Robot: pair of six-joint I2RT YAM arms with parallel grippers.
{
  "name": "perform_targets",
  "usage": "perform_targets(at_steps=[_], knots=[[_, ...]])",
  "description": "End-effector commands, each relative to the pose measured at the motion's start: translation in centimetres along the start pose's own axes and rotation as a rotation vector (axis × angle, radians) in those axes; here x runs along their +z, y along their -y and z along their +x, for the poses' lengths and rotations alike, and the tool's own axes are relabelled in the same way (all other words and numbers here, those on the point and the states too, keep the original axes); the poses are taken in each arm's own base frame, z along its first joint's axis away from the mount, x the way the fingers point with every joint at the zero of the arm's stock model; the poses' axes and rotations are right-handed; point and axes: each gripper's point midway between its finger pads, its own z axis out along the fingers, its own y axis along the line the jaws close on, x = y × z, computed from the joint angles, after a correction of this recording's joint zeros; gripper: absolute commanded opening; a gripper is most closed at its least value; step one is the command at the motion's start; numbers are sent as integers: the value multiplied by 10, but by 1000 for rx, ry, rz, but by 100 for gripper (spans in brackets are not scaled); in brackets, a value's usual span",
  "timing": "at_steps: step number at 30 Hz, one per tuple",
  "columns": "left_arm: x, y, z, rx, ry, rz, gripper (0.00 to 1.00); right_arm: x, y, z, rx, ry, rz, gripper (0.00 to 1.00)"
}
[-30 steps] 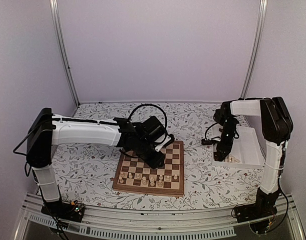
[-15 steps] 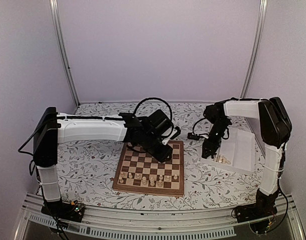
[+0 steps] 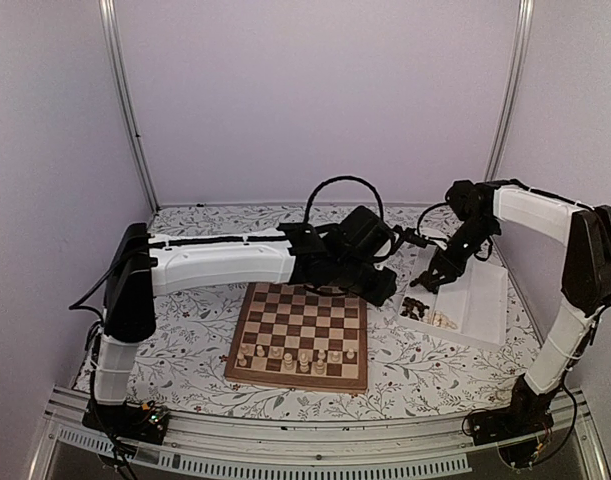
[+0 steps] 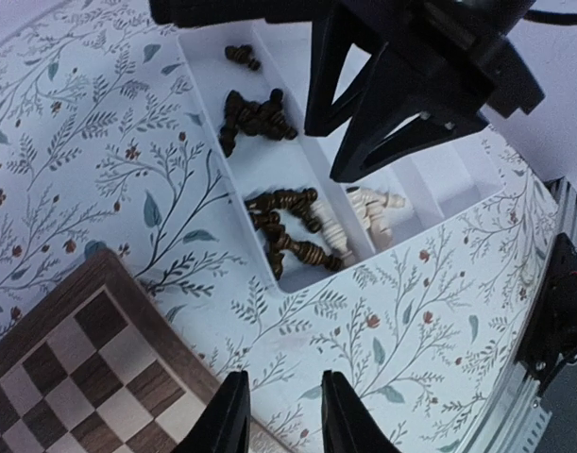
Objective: Set up the chess pieces on the board
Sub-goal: Adjust the storage box at the center of the board.
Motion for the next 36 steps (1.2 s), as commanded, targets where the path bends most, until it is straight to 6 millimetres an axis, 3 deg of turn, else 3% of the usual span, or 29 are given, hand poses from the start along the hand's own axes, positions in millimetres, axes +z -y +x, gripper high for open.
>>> perform_targets(at_steps=[1,5,8,11,18,22,27,32,36], knots=[[31,37,-13,-6,47,66,25,-4,12,24,41,5,54,34],[55,59,-19,-5,65,104,20,-9,20,40,100,34,96,30],[67,60,-19,-24,69,106,17,-11,24,47,138,61,107,26],[63,56,-21,-29,82,76,18,-8,17,41,162,106,74,24],[15,26,-28,-31,140,-47,32,12,2,26,158,61,47,28],[-19,4,-18,-42,154,-118,37,22,29,31,247,3,129,30],[-59,-26,-9,-60,179,-188,38,13,58,30,343,9,231,39],[-76,-54,0,-76,174,-240,39,13,76,35,428,-3,269,44],[-80,-67,4,-85,166,-258,39,24,84,44,457,-44,270,46]])
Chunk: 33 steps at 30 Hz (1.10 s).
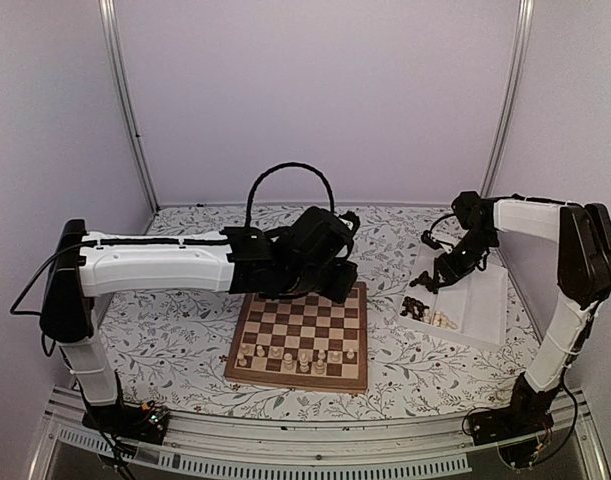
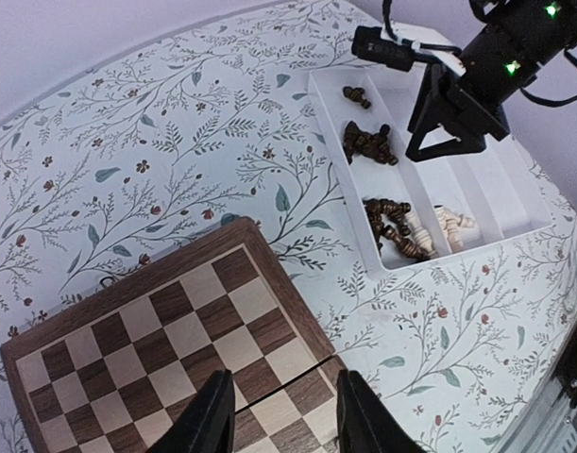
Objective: Set up the chess pieces on the board
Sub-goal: Adjust the storage box at the center of the board.
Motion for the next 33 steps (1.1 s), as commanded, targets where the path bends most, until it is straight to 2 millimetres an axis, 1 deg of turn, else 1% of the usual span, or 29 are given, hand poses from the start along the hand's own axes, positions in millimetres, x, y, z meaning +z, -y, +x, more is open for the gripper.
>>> perform_targets(at_steps=[1,4,7,8,13,17,22,27,30,32,33], knots=[[2,-25,1,-22,4,-53,39,13,16,0,61,-34,38,46],[4,-29,2,-26,-2,-55,39,18,18,1,73,-48,27,47],[7,-32,5,-27,-11,-57,39,24,14,1,76,-57,-7,47],[8,-32,5,-28,-14,-56,39,25,11,1,76,-61,-26,46],[10,-36,5,-27,-19,-56,39,37,1,13,37,-103,-69,29],[11,-39,5,-23,-20,-57,39,38,-4,22,-5,-120,-67,22],[16,-41,4,-18,-23,-49,39,32,-1,31,-57,-125,-28,21],[20,-41,4,-10,-27,-43,39,27,-9,41,-111,-130,-43,18],[23,-43,5,-9,-31,-44,39,23,-9,49,-150,-137,-25,18],[25,-44,6,-8,-36,-45,39,17,-8,50,-166,-136,-6,20],[25,-44,6,-7,-35,-42,39,14,-8,49,-164,-133,4,25]])
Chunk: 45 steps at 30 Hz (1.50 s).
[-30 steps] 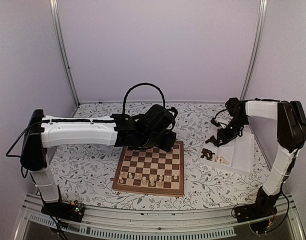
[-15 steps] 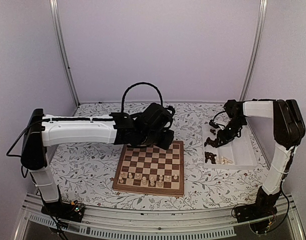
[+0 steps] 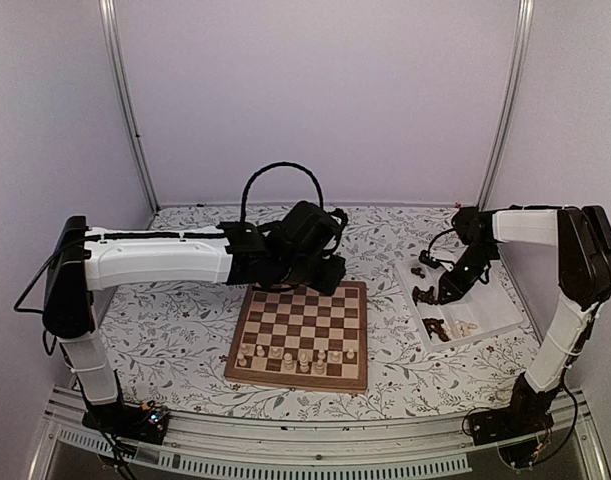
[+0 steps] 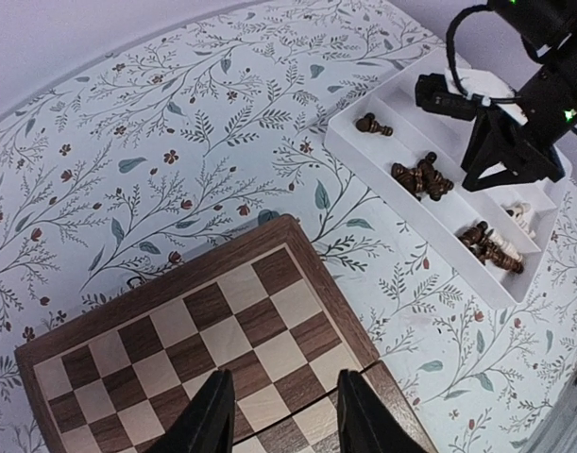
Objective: Set up the chess pieces on the board
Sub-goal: Adjust the storage box at the center of the board, then adjust the chess piece in the storage box.
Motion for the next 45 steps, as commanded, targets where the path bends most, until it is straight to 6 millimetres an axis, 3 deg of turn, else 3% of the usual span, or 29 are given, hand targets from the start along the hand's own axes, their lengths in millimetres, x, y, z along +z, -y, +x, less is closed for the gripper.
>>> perform_targets(at_steps=[1,4,6,15,23,31,38,45], knots=[[9,-5,0,5,-2,1,39,-13,-2,14,-51,-38,45,28],[9,-6,-2,6,3,-1,39,-32,-6,12,-49,-5,68,39],[8,-6,-3,7,5,-1,39,-38,-12,17,-56,-3,78,39],[2,-11,0,-14,5,-8,39,-26,-46,46,-87,-53,22,25],[-3,-18,11,-42,-8,-20,39,-17,-62,55,-119,-77,5,21],[-4,-18,16,-56,-12,-10,39,-25,-69,50,-138,-58,33,25],[-5,-18,20,-70,-19,-7,39,-3,-63,73,-137,-160,58,25],[-3,-20,29,-77,-36,-12,40,7,-58,76,-136,-203,85,27]])
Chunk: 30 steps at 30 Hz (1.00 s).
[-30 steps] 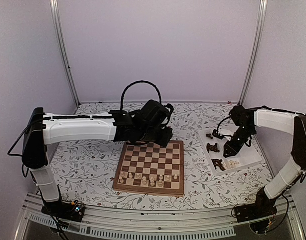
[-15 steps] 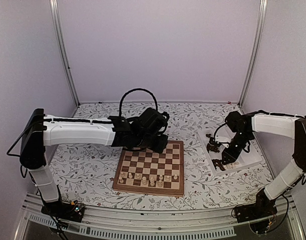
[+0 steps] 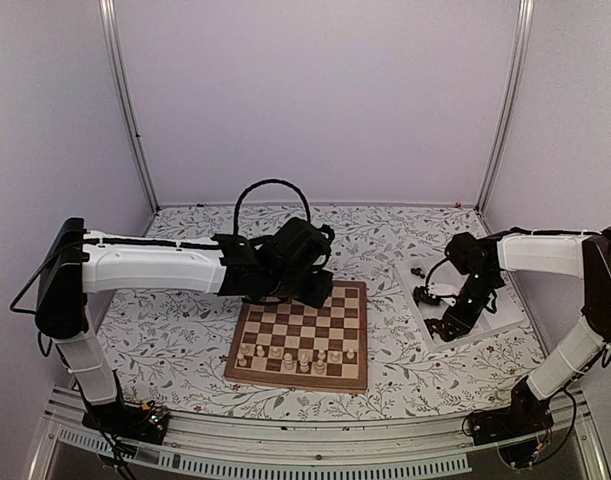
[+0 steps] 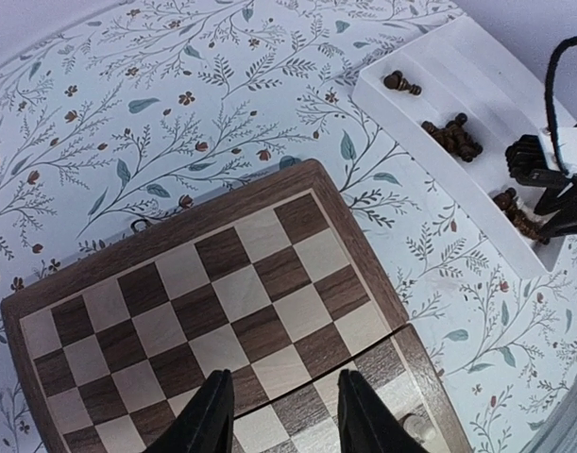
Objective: Set up the chess pieces on the board
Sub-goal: Adjust the chess piece in the storage box.
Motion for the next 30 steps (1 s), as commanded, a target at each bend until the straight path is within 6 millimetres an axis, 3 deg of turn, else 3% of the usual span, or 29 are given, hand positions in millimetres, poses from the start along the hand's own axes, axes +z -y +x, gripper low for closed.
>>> perform_targets(at_steps=[1,8,17,30], knots=[[-7,-4,-7,-27,25,6,40,10,5,2,-5,-44,40,28],[-2,-4,-4,-22,13,4,40,17,2,-3,-22,-62,36,32],[3,-1,1,-16,-2,17,40,-1,-12,-30,-24,59,-48,32],[4,-1,7,-28,-17,27,40,-12,23,-21,-9,22,167,31]])
